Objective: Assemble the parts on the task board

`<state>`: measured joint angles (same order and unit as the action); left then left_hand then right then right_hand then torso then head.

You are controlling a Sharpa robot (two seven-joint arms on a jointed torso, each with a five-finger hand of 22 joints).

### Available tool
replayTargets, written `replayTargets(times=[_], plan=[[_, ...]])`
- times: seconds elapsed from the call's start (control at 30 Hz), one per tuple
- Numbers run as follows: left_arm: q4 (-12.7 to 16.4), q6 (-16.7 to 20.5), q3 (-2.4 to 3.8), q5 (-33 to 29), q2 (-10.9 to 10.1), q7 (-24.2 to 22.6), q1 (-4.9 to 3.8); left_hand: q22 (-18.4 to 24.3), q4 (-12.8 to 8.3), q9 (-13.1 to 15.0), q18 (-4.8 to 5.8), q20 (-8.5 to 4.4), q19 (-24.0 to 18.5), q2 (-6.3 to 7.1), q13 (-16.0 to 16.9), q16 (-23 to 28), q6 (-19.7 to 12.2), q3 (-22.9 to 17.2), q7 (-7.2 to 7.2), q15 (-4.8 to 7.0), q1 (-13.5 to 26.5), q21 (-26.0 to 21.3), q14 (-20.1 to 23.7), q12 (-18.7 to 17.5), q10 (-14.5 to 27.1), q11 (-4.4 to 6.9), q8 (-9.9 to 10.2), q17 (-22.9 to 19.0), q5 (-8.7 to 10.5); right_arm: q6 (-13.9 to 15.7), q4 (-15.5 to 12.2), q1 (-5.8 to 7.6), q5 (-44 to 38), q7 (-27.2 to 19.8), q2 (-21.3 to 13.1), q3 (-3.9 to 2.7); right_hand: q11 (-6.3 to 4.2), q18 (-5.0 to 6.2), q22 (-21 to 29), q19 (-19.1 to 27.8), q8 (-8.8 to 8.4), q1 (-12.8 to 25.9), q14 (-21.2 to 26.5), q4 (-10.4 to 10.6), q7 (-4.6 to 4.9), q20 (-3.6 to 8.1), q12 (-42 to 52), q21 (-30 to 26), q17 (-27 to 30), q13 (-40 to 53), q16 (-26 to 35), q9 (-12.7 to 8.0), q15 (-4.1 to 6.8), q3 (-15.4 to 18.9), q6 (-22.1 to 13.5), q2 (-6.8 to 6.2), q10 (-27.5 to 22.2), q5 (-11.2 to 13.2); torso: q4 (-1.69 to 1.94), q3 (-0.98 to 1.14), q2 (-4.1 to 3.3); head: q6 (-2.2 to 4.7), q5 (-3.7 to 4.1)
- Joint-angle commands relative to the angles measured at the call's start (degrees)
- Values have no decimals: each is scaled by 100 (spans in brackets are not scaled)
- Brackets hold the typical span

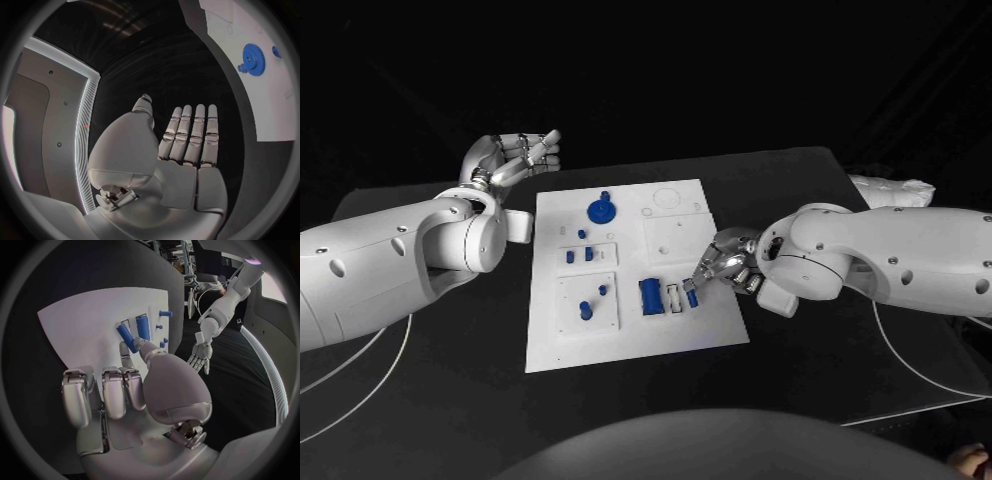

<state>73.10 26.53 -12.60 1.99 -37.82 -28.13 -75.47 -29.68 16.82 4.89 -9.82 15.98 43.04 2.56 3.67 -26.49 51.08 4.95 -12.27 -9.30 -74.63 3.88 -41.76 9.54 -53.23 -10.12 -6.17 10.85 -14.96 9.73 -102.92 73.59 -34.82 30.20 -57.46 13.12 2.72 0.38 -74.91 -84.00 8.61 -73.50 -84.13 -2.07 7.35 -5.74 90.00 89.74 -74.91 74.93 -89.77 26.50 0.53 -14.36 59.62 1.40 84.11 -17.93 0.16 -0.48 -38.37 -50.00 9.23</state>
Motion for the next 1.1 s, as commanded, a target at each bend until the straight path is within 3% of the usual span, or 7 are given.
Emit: replayTargets(times=[0.03,0.53,1.1], plan=[[5,-94,4,24,11,-16,-3,7,0,10,-55,21,0,-57,2,-24,-38,3,-2,5,4,-10,54,5,60,0,-39,-7,-21,-253,103,-23,270,-23,76,3,-47,-38,-1509,-600,8,44,-587,-110,-147,11,0,26,-1509,1507,-23,0,12,-101,180,15,589,22,4,0,-4,0,-28],[7,-77,4,29,1,-5,-3,11,0,10,-55,21,-2,-58,2,-27,-39,5,-2,5,4,-10,55,7,60,0,-40,-10,-21,-344,326,-118,273,137,295,3,-45,-38,-1509,-600,-34,80,-587,-86,-141,13,0,26,-1509,1507,-23,-29,14,-90,166,16,589,49,2,0,-4,0,-25],[17,-76,4,31,-7,-3,-3,11,0,10,-55,21,-2,-58,2,-27,-39,5,-2,5,4,-10,55,7,60,0,-40,-10,-21,-345,389,-135,220,203,393,3,-40,-38,-1509,-600,-69,109,-587,-67,-133,13,0,26,-1509,1507,-23,-54,13,-82,153,17,589,75,5,-6,0,0,-34]])
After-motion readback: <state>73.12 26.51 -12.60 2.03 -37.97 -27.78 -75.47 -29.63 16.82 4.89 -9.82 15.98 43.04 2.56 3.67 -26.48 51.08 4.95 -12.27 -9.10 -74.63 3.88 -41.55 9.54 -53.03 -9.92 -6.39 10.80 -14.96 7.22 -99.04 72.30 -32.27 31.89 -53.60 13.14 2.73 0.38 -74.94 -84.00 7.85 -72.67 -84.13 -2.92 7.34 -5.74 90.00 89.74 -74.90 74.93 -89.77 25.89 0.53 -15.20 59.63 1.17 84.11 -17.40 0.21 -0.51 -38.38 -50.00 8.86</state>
